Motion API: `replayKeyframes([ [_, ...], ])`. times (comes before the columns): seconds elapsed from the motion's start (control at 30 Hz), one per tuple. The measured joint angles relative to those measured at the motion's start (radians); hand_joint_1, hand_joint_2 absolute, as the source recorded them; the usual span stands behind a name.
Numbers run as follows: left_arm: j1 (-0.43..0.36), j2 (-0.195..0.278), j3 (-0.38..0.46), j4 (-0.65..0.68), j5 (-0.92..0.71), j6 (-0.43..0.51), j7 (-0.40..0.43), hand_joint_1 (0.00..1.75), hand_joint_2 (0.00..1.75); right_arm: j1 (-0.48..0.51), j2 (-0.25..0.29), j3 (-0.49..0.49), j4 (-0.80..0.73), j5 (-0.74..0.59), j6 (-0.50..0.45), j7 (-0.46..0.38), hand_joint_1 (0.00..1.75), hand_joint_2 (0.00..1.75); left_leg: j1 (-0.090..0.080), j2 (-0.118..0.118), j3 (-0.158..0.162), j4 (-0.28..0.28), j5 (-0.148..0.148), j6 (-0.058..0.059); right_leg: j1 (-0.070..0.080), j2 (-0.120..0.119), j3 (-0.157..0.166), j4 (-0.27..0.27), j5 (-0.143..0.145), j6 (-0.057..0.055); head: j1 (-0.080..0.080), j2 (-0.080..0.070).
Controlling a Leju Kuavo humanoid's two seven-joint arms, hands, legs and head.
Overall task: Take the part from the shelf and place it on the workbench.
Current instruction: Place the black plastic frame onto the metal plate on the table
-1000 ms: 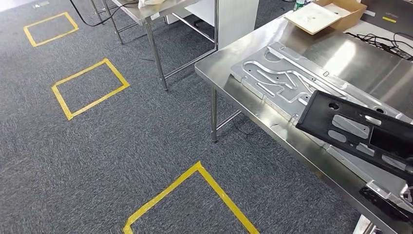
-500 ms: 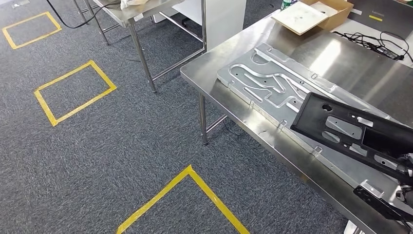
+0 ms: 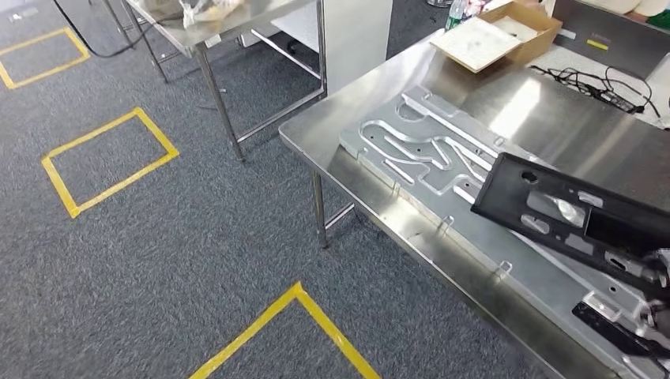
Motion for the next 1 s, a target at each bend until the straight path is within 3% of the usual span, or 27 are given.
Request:
replayKeyframes([
  [0.07, -0.001, 0.000, 0.000, 0.000, -0.001, 0.000, 0.000, 0.00, 1.75, -0.007, 0.001, 0.005, 0.007, 0.001, 0.000, 0.001, 1.75, 1.75, 0.002, -0.002, -0.010, 0.037, -0.009, -0.008, 0.000, 0.005, 0.011, 0.002, -0.006, -0.017, -0.001, 0.000],
  [0.1, -0.003, 0.000, 0.000, 0.000, -0.002, 0.000, 0.000, 0.00, 1.75, -0.014, 0.002, 0.008, 0.010, 0.002, -0.001, 0.002, 1.75, 1.75, 0.003, -0.003, -0.033, 0.079, -0.018, -0.012, 0.000, 0.007, 0.019, 0.000, -0.008, -0.022, -0.001, 0.000],
  [0.2, -0.005, -0.001, 0.000, 0.000, -0.004, 0.000, 0.000, 0.00, 1.75, -0.028, 0.004, 0.017, 0.024, 0.005, -0.001, 0.006, 1.75, 1.75, 0.004, -0.005, -0.162, 0.266, -0.072, -0.016, 0.007, 0.011, 0.039, -0.005, -0.023, -0.032, -0.003, 0.000],
  [0.23, -0.005, -0.001, 0.000, 0.000, -0.005, 0.000, 0.000, 0.00, 1.75, -0.030, 0.006, 0.020, 0.029, 0.006, -0.001, 0.007, 1.75, 1.75, 0.003, -0.005, -0.198, 0.303, -0.083, -0.013, 0.011, 0.012, 0.047, -0.006, -0.030, -0.034, -0.003, 0.000],
  [0.27, -0.004, -0.001, 0.000, 0.000, -0.007, 0.000, -0.001, 0.00, 1.75, -0.033, 0.009, 0.024, 0.035, 0.006, -0.001, 0.009, 1.75, 1.75, 0.001, -0.006, -0.219, 0.308, -0.076, -0.007, 0.014, 0.013, 0.057, -0.007, -0.037, -0.035, -0.003, 0.000],
  [0.3, -0.003, -0.001, 0.000, 0.000, -0.009, 0.000, -0.001, 0.00, 1.75, -0.038, 0.012, 0.028, 0.042, 0.007, -0.001, 0.009, 1.75, 1.75, -0.002, -0.007, -0.223, 0.277, -0.045, 0.002, 0.018, 0.015, 0.067, -0.007, -0.045, -0.036, -0.004, 0.000],
  [0.37, 0.000, 0.000, 0.000, 0.000, -0.012, 0.000, 0.000, 0.00, 1.75, -0.052, 0.020, 0.036, 0.056, 0.007, -0.001, 0.012, 1.75, 1.75, -0.017, -0.009, -0.197, 0.149, 0.055, 0.030, 0.021, 0.020, 0.085, -0.011, -0.058, -0.037, -0.003, 0.000],
  [0.4, 0.001, 0.000, 0.000, 0.000, -0.012, 0.000, 0.000, 0.00, 1.75, -0.057, 0.024, 0.040, 0.064, 0.008, -0.001, 0.012, 1.75, 1.75, -0.024, -0.011, -0.182, 0.091, 0.089, 0.043, 0.022, 0.022, 0.093, -0.015, -0.063, -0.035, -0.003, 0.000],
  [0.47, 0.001, 0.001, 0.000, 0.000, -0.013, 0.000, 0.000, 0.00, 1.75, -0.064, 0.030, 0.047, 0.079, 0.010, -0.002, 0.013, 1.75, 1.75, -0.033, -0.014, -0.162, 0.028, 0.114, 0.061, 0.022, 0.024, 0.102, -0.025, -0.065, -0.027, -0.003, 0.000],
  [0.57, 0.001, 0.000, 0.000, 0.000, -0.015, -0.001, -0.001, 0.00, 1.75, -0.077, 0.037, 0.057, 0.098, 0.011, -0.002, 0.013, 1.75, 1.75, -0.027, -0.013, -0.117, -0.020, 0.120, 0.068, 0.022, 0.019, 0.120, -0.019, -0.055, -0.011, -0.003, 0.000],
  [0.63, 0.000, -0.002, 0.000, 0.000, -0.019, -0.002, 0.000, 0.00, 1.75, -0.103, 0.041, 0.064, 0.116, 0.011, -0.001, 0.013, 1.75, 1.75, -0.022, -0.011, -0.085, -0.041, 0.124, 0.068, 0.019, 0.015, 0.089, 0.042, -0.072, -0.005, -0.003, 0.000],
  [0.7, -0.003, -0.002, 0.000, 0.000, -0.023, -0.003, 0.000, 0.00, 1.75, -0.134, 0.049, 0.078, 0.145, 0.011, 0.001, 0.015, 1.75, 1.75, -0.022, -0.010, -0.075, -0.043, 0.117, 0.066, 0.016, 0.013, 0.014, 0.148, -0.117, 0.005, -0.002, 0.000],
  [0.77, -0.005, -0.003, -0.001, 0.000, -0.028, -0.003, 0.000, 0.00, 1.75, -0.162, 0.061, 0.103, 0.184, 0.011, 0.003, 0.017, 1.75, 1.75, -0.020, -0.010, -0.067, -0.040, 0.106, 0.060, 0.009, 0.011, -0.040, 0.191, -0.143, 0.018, -0.003, 0.000],
  [0.8, -0.006, -0.004, -0.002, 0.000, -0.031, -0.003, 0.001, 0.00, 1.75, -0.177, 0.068, 0.118, 0.205, 0.010, 0.003, 0.017, 1.75, 1.75, -0.018, -0.010, -0.062, -0.036, 0.098, 0.057, 0.006, 0.010, -0.044, 0.169, -0.123, 0.024, -0.002, 0.000],
  [0.87, -0.008, -0.005, -0.005, 0.000, -0.039, -0.005, 0.000, 0.00, 1.75, -0.213, 0.084, 0.149, 0.254, 0.008, 0.003, 0.019, 1.75, 1.75, -0.014, -0.010, -0.054, -0.022, 0.080, 0.046, 0.001, 0.007, -0.020, 0.064, -0.032, 0.030, -0.002, 0.000],
  [0.9, -0.008, -0.006, -0.008, 0.000, -0.043, -0.006, 0.000, 0.00, 1.75, -0.235, 0.093, 0.164, 0.284, 0.007, 0.004, 0.021, 1.75, 1.75, -0.014, -0.010, -0.054, -0.013, 0.071, 0.039, 0.002, 0.005, -0.011, 0.018, -0.005, 0.029, -0.002, 0.000],
  [0.93, -0.010, -0.006, -0.011, 0.000, -0.046, -0.007, 0.000, 0.00, 1.75, -0.258, 0.104, 0.179, 0.318, 0.004, 0.006, 0.023, 1.75, 1.75, -0.014, -0.009, -0.056, -0.004, 0.063, 0.032, 0.005, 0.003, -0.006, -0.009, 0.015, 0.023, -0.002, 0.000],
  [1.0, -0.013, -0.006, -0.017, 0.000, -0.052, -0.010, 0.000, 0.00, 1.75, -0.300, 0.124, 0.208, 0.387, -0.001, 0.007, 0.027, 1.75, 1.75, -0.015, -0.009, -0.060, 0.009, 0.052, 0.025, 0.011, 0.002, -0.009, -0.017, 0.019, 0.005, -0.003, 0.000],
])
